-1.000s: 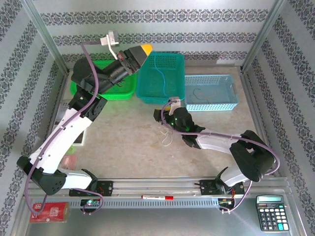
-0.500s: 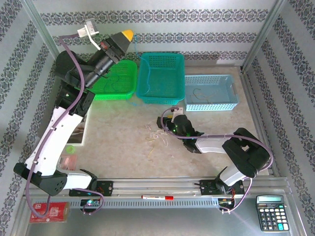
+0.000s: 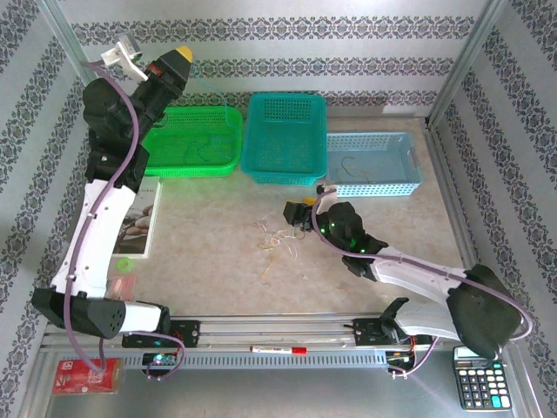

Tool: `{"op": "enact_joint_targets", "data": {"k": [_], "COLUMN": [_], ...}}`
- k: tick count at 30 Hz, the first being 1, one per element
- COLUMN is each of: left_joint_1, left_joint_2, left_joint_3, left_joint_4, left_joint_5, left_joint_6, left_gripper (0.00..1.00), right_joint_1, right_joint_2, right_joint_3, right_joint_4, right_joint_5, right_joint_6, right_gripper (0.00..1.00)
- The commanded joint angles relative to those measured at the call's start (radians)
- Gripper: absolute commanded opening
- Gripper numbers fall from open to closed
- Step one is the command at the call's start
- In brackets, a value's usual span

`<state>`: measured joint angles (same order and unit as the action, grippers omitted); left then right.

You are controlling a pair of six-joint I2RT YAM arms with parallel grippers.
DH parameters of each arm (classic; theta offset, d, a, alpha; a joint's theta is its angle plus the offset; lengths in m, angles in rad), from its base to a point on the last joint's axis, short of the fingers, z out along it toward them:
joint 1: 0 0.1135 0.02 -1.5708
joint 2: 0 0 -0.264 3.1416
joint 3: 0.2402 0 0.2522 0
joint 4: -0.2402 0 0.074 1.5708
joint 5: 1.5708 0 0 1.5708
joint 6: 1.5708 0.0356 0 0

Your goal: Untangle the cables

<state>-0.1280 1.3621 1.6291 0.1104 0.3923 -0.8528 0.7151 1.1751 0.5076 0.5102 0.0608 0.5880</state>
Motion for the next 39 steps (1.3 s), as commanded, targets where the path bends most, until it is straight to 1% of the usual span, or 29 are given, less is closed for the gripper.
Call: {"op": "enact_joint_targets", "data": {"k": [1,5,8,12,16,19,24,26,27,28,30,32,33,36,39], "left_joint_1": [0.047,0.103,0.144,0.195,0.24,0.265,0.281,0.284,0.287,0.289,0.3,0.309,0.312,0.312,0.312], "left_joint_2": [0.056,0.139,0.211,0.303,0.386,0.433,0.502,0.528,0.541,0.551,0.568,0.572,0.57,0.547,0.513], "left_joint_3": [0.056,0.108,0.149,0.186,0.219,0.221,0.21,0.209,0.206,0.201,0.184,0.168,0.16,0.148,0.134], "left_joint_4": [-0.023,-0.029,-0.03,-0.006,-0.006,-0.008,-0.037,-0.071,-0.089,-0.102,-0.121,-0.125,-0.124,-0.142,-0.148], "left_joint_5": [-0.018,-0.034,-0.042,-0.05,-0.064,-0.084,-0.106,-0.117,-0.118,-0.118,-0.105,-0.071,-0.055,-0.035,0.002], "left_joint_6": [0.103,0.155,0.172,0.183,0.213,0.248,0.34,0.369,0.376,0.376,0.351,0.311,0.295,0.282,0.268], "left_gripper": [0.0,0.0,0.0,0.0,0.0,0.0,0.0,0.03,0.07,0.15,0.48,0.7,0.78,0.92,0.99], "right_joint_1": [-0.024,-0.063,-0.089,-0.109,-0.131,-0.145,-0.173,-0.187,-0.196,-0.201,-0.207,-0.208,-0.208,-0.208,-0.21], "right_joint_2": [-0.071,-0.146,-0.19,-0.247,-0.278,-0.311,-0.359,-0.357,-0.351,-0.343,-0.323,-0.313,-0.311,-0.323,-0.338], "right_joint_3": [-0.012,-0.008,0.002,0.021,0.057,0.064,0.048,0.05,0.053,0.057,0.069,0.075,0.077,0.077,0.077], "right_joint_4": [-0.119,-0.222,-0.299,-0.394,-0.484,-0.504,-0.492,-0.492,-0.492,-0.494,-0.499,-0.498,-0.496,-0.495,-0.499], "right_joint_5": [-0.023,-0.024,-0.003,0.072,0.105,0.076,-0.048,-0.119,-0.161,-0.192,-0.246,-0.274,-0.281,-0.278,-0.26], "right_joint_6": [-0.023,-0.022,-0.024,-0.028,-0.041,-0.065,-0.104,-0.1,-0.095,-0.086,-0.073,-0.061,-0.055,-0.041,-0.031], "right_gripper": [0.73,0.85,0.98,0.98,0.98,0.98,0.98,0.97,0.96,0.95,0.92,0.9,0.89,0.87,0.87]}}
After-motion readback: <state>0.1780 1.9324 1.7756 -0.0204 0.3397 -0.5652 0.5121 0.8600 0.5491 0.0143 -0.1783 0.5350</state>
